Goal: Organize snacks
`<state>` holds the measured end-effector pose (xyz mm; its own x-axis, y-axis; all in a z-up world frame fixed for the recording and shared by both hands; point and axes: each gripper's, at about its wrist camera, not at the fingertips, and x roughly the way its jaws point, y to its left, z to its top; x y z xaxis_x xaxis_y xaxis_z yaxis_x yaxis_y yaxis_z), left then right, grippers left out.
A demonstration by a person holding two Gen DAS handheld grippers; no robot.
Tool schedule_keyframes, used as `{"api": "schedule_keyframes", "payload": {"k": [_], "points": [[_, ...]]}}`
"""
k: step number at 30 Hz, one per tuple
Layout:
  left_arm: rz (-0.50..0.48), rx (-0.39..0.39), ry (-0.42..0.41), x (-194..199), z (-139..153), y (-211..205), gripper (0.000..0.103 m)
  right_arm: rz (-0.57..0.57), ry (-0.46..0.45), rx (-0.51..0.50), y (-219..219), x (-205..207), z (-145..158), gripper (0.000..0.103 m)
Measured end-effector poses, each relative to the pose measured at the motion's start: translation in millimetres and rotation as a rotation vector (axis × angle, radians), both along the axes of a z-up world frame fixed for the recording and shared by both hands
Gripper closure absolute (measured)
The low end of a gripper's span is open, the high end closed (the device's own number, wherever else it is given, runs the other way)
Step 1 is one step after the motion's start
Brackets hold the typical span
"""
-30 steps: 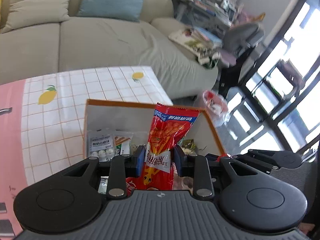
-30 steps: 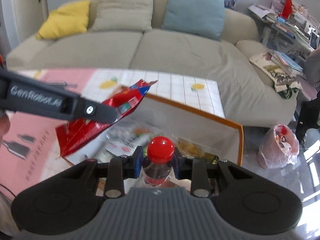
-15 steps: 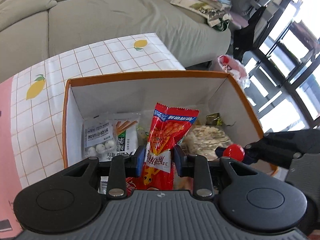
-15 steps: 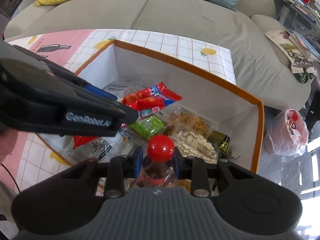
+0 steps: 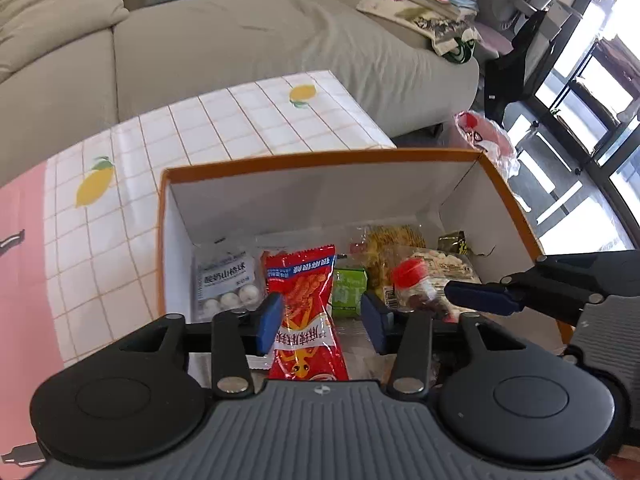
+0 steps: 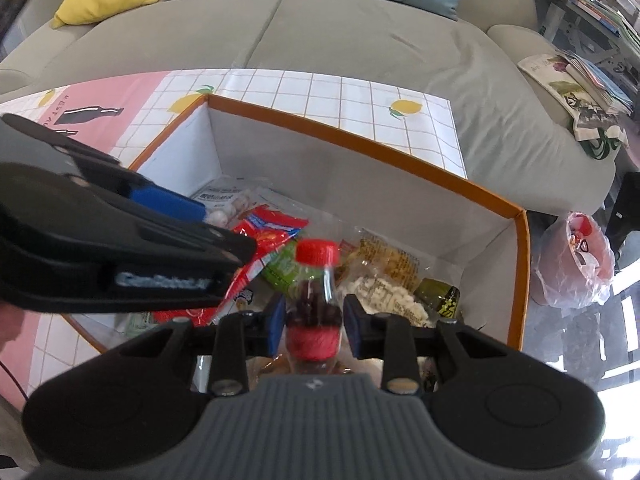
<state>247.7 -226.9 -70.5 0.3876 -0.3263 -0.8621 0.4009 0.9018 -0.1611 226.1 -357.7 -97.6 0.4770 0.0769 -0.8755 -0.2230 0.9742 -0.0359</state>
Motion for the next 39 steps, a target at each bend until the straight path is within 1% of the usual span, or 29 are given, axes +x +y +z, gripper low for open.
{"api": "schedule_keyframes", "payload": {"k": [1,2,4,5,7,9,11,16,18,19,20,24,25,29,33,36,39], "points": [[-0.002,-0.002,-0.005,-1.6,3.4,1.9,0.045,-0.001,0.002,-0.003,1.1,0.0,0.9,0.066],[-0.003,-0.003,-0.010,-3.7,7.0,3.6,0.042,-0.003,-0.001,-0.011,2.8,-1.0,2.9,0.057],[-0.008,-0.002,-0.019,-8.5,14.7,6.4,0.039,-0.002,-0.014,-0.029,6.5,-4.1,8.8,0.053],[-0.009,-0.001,-0.024,-11.5,18.8,7.8,0.037,0.002,-0.020,-0.036,8.5,-6.4,12.3,0.049],[-0.010,-0.002,-0.038,-18.0,27.4,10.4,0.034,0.002,-0.032,-0.051,11.3,-11.3,19.4,0.040],[-0.012,-0.005,-0.057,-26.0,36.7,14.6,0.033,-0.002,-0.042,-0.059,14.2,-17.3,26.9,0.037],[-0.012,-0.004,-0.077,-33.9,45.8,19.6,0.031,-0.007,-0.050,-0.067,17.4,-24.6,34.9,0.030],[-0.012,0.034,-0.162,-58.1,70.8,34.9,0.030,-0.022,-0.081,-0.084,24.1,-50.8,57.6,0.025],[-0.013,0.036,-0.208,-71.1,82.7,42.8,0.030,-0.032,-0.105,-0.080,27.0,-65.5,69.1,0.025],[-0.016,0.035,-0.230,-77.6,88.6,46.3,0.030,-0.040,-0.117,-0.077,28.6,-71.3,73.6,0.022],[-0.018,0.034,-0.250,-84.7,94.5,49.5,0.030,-0.050,-0.131,-0.070,30.6,-78.0,80.3,0.020],[-0.007,0.025,-0.328,-112.2,116.1,66.0,0.030,-0.094,-0.200,-0.003,38.2,-110.0,107.8,0.016],[-0.005,0.026,-0.349,-119.7,120.9,70.5,0.030,-0.106,-0.216,0.011,41.5,-115.1,112.4,0.013],[0.003,0.033,-0.449,-151.8,137.7,89.5,0.029,-0.144,-0.318,0.047,57.9,-144.6,132.5,0.010],[0.038,0.038,-0.515,-179.7,144.4,108.8,0.028,-0.176,-0.417,0.050,74.8,-173.4,143.4,0.009],[0.089,0.018,-0.531,-196.1,144.4,124.9,0.028,-0.199,-0.466,0.075,88.7,-191.9,147.0,0.008],[0.140,0.009,-0.534,-207.3,139.4,139.9,0.028,-0.200,-0.500,0.077,102.0,-205.7,145.7,0.006]]}}
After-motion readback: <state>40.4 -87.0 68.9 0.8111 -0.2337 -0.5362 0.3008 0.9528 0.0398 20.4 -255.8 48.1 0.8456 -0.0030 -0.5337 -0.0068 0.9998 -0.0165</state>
